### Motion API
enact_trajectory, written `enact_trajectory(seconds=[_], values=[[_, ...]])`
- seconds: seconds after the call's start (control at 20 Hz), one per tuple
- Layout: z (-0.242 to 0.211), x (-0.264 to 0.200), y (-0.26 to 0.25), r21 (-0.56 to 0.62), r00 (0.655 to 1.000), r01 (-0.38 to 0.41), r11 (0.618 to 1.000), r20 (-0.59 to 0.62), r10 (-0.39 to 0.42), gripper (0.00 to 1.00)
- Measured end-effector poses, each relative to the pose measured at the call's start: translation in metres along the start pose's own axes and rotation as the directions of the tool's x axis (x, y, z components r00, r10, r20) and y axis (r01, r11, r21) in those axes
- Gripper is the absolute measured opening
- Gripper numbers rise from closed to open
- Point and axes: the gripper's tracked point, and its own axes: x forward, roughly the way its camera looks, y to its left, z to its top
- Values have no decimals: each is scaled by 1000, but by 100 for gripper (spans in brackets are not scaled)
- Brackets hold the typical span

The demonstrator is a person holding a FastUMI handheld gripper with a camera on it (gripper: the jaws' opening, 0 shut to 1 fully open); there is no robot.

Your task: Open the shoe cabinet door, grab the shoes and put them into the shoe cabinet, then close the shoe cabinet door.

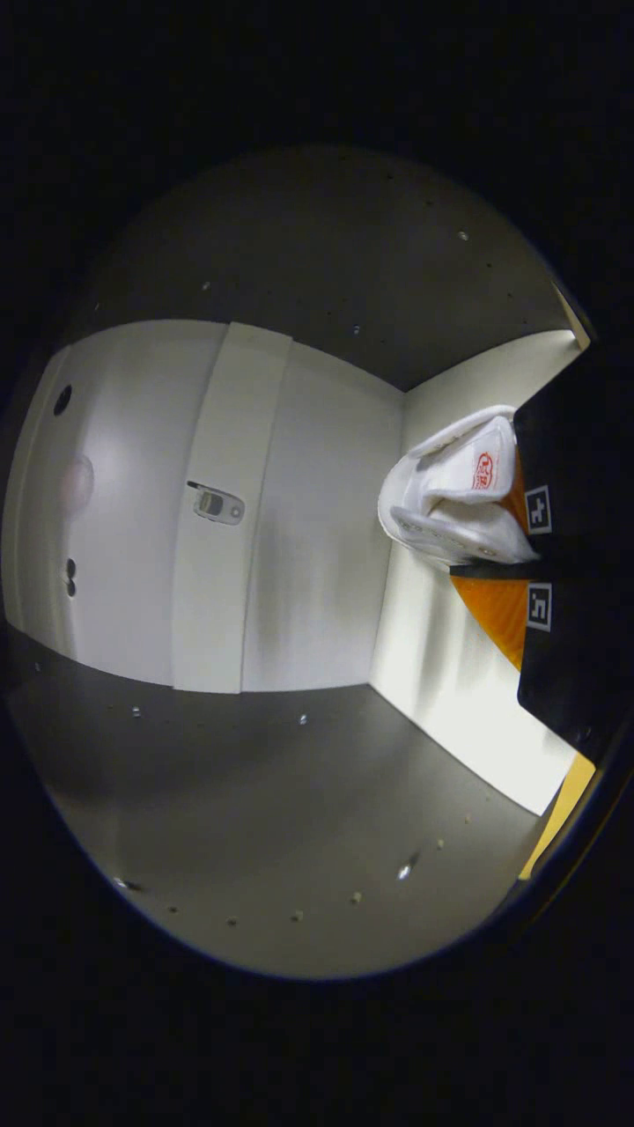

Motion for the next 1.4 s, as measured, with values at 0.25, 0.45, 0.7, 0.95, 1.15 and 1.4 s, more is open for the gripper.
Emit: enact_trajectory(seconds=[0.25,0.45,0.7,0.95,1.15,1.4], values=[[-13,16,12,-58,999,14,998,-33,-16,5],[-15,13,7,-34,996,65,997,-62,-67,8],[-20,5,13,71,996,33,997,-84,-27,23],[-13,-28,11,147,998,-20,989,-63,30,32],[-10,-61,8,172,998,-44,984,-30,49,67],[5,-116,5,204,997,-67,977,61,56,91]])
